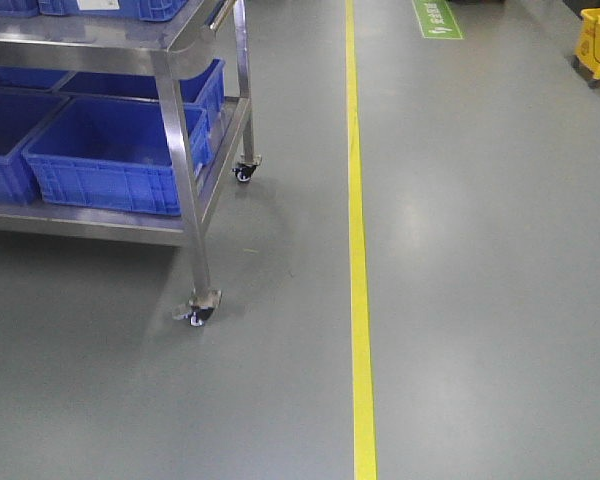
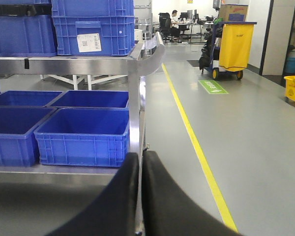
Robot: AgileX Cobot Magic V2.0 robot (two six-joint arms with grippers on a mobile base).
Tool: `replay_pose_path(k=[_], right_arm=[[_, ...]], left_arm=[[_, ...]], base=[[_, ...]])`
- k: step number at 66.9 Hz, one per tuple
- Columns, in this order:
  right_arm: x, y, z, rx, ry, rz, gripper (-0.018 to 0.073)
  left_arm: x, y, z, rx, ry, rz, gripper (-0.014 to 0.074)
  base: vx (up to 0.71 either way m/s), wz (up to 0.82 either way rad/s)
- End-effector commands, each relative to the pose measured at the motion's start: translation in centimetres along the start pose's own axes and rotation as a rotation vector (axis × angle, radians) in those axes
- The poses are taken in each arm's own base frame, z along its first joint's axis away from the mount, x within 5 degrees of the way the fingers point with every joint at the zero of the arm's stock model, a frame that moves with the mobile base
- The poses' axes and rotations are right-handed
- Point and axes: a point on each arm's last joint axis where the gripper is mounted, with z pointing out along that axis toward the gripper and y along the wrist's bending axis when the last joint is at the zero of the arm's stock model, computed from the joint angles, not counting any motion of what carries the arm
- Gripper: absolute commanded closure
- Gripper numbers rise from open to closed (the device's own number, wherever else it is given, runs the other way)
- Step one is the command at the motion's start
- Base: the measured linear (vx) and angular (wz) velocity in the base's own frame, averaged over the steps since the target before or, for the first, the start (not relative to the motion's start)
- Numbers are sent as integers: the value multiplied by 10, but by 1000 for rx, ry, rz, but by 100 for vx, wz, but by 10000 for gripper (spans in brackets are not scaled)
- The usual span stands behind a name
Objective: Pour parts from conveyor to right shelf
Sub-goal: 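Drive along the yellow-lined aisle carrying the blue part, then turn into the shelf aisle and drive to the blue bin rack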
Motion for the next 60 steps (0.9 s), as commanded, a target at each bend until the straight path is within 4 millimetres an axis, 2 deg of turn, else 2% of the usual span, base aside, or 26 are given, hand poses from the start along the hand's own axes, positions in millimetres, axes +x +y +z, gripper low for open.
replay_pose_path(k=[1, 32, 60], right_arm=[[-15, 0, -1, 1, -90, -21, 564], [-15, 0, -1, 1, -90, -21, 564], [-15, 0, -1, 1, -90, -22, 564]], left_arm=[[-14, -1, -2, 10, -110, -14, 603], [-14, -1, -2, 10, -110, -14, 603], [-14, -1, -2, 10, -110, -14, 603]], base=[[60, 5], [52, 17], [36, 76]])
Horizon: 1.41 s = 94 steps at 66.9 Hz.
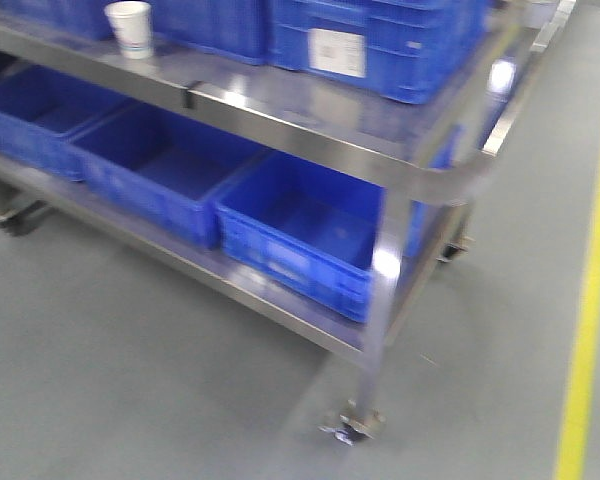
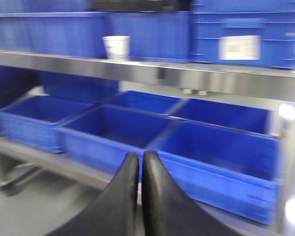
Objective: Pour parts from conveyor to right shelf
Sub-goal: 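Turn into the shelf aisle and drive to the blue bin rack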
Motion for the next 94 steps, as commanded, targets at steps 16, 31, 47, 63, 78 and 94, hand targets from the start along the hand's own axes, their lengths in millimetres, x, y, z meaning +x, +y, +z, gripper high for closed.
replay_pose_path(k=[16, 31, 47, 63, 78, 94], right_arm=[[-15, 0, -1, 1, -90, -22, 564], [-15, 0, -1, 1, -90, -22, 564], [-15, 0, -1, 1, -90, -22, 564], [-15, 0, -1, 1, -90, -22, 564], [-15, 0, -1, 1, -90, -22, 564], [-15, 0, -1, 1, -90, -22, 564]], left_arm=[[-14, -1, -2, 10, -110, -14, 603], [-14, -1, -2, 10, -110, -14, 603], [-14, -1, -2, 10, -110, -14, 603], [-14, -1, -2, 10, -110, -14, 603], [-14, -1, -2, 10, -110, -14, 603], [-14, -1, -2, 10, -110, -14, 603]], base=[[27, 85], [21, 86], [15, 81], [9, 74], [7, 52], [10, 33]])
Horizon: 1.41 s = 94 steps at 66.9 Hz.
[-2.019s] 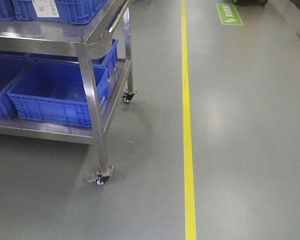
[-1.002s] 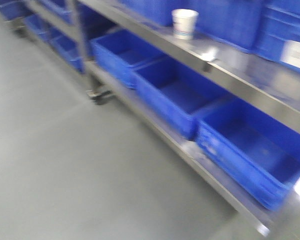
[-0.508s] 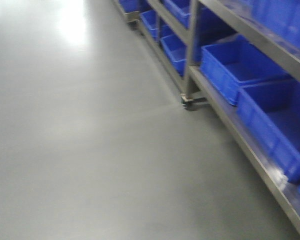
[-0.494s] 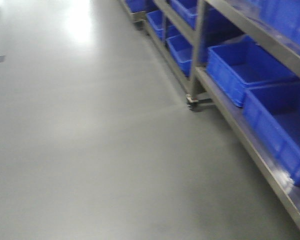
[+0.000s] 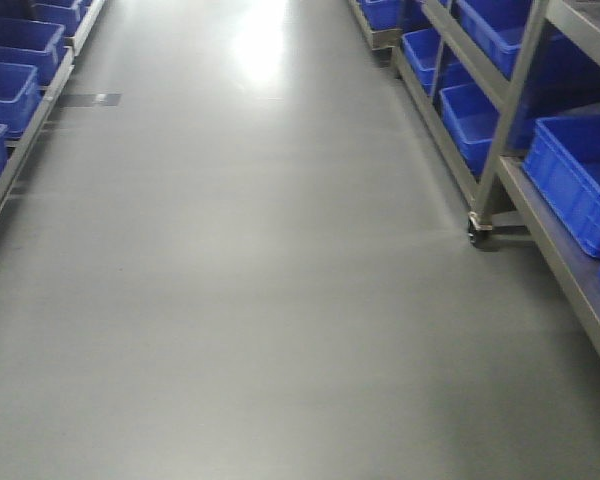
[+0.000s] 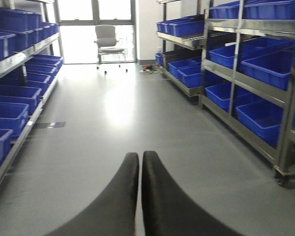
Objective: Pour parts from conveyor to right shelf
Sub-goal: 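Turn into the shelf aisle and drive to the blue bin rack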
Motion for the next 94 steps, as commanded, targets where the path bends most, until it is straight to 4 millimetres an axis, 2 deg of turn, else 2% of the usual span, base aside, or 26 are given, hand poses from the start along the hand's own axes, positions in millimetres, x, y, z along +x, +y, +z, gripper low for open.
replay_pose_path(k=[1, 41, 94], right_arm=[[-15, 0, -1, 1, -90, -22, 564], [-15, 0, -1, 1, -90, -22, 564], [-15, 0, -1, 1, -90, -22, 564]], left_arm=[[-14, -1, -2, 10, -110, -14, 603], [-14, -1, -2, 10, -110, -14, 603], [-14, -1, -2, 10, -110, -14, 603]], base=[[14, 31], [29, 8], [59, 2]])
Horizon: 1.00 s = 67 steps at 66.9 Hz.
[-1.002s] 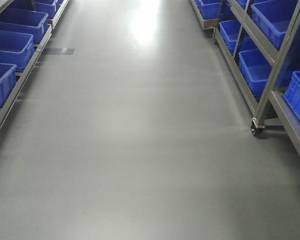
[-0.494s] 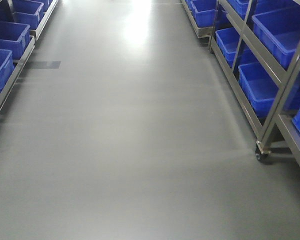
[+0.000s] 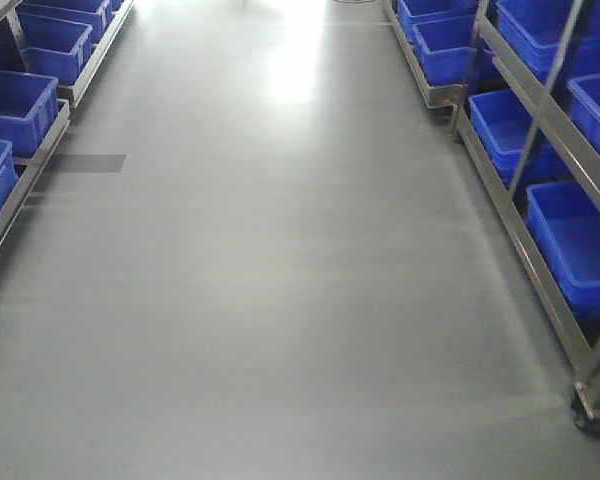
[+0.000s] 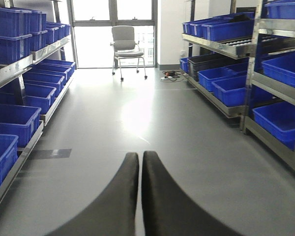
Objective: Pour parts from conveyor to right shelf
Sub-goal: 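Turn into the shelf aisle and drive to the blue bin rack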
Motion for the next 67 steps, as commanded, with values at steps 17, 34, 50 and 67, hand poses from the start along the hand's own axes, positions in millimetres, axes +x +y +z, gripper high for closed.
replay_pose_path(k=[17, 34, 50, 67], right_arm=[[-15, 0, -1, 1, -89, -22, 564], [-15, 0, -1, 1, -89, -22, 564], [-15, 0, -1, 1, -89, -22, 564], [-15, 0, -1, 1, -89, -22, 564]], left_arm=[[-14, -1, -2, 10, -110, -14, 603], [-14, -1, -2, 10, -110, -14, 603], [-14, -1, -2, 10, -110, -14, 603], [-14, -1, -2, 10, -110, -14, 603]], base=[[67, 9], [68, -1], [69, -9], [67, -7]])
